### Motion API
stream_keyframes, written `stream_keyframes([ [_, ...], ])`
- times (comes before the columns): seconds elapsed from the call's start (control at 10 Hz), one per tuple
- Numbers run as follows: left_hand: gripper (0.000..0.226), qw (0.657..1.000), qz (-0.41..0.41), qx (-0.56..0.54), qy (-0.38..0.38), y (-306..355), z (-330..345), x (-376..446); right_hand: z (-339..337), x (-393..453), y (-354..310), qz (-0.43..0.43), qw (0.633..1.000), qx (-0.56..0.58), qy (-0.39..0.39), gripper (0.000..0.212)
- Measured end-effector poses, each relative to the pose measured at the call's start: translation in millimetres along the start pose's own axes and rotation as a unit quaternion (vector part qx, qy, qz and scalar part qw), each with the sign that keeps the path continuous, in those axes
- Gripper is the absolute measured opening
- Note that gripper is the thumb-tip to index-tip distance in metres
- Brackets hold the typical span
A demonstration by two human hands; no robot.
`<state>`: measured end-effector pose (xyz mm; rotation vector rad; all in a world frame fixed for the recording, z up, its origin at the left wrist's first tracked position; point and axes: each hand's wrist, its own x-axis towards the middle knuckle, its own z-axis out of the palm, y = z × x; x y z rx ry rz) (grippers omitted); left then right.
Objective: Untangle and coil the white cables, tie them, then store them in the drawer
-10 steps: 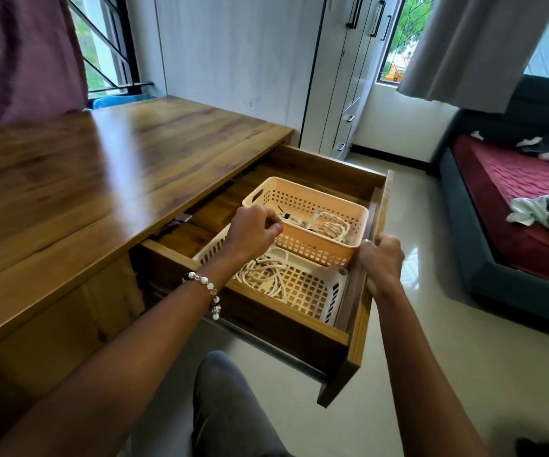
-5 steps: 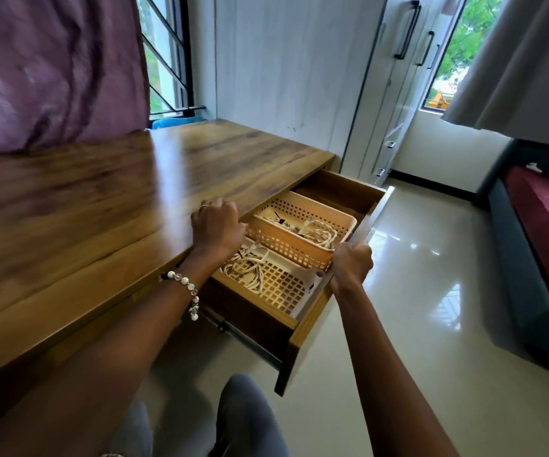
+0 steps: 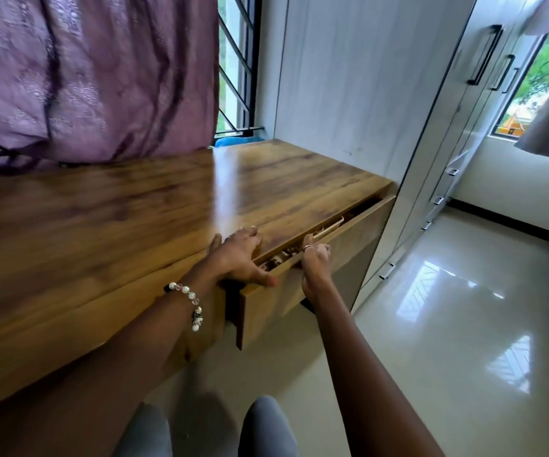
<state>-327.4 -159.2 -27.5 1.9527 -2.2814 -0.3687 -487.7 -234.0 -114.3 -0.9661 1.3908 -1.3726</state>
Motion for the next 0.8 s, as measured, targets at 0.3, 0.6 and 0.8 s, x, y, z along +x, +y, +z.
stream_keyframes([
  [0.3, 0.079, 0.987, 0.002, 0.050, 0.155, 3.3, 18.1, 0.2, 24.4, 17.3, 1.1, 0.037, 0.990, 0.024, -0.136, 0.092],
  [0.6, 0.070, 0.989, 0.015, 0.060, 0.132, -1.4, 11.3, 6.1, 20.3, -26.2, -41.4, 0.019, 0.993, -0.117, -0.009, 0.034],
  [0.8, 0.027, 0.947, 0.039, -0.318, 0.001, -37.4, -49.4, 20.0, 66.0, -49.6, -96.7, -0.245, 0.875, -0.404, 0.106, 0.031],
])
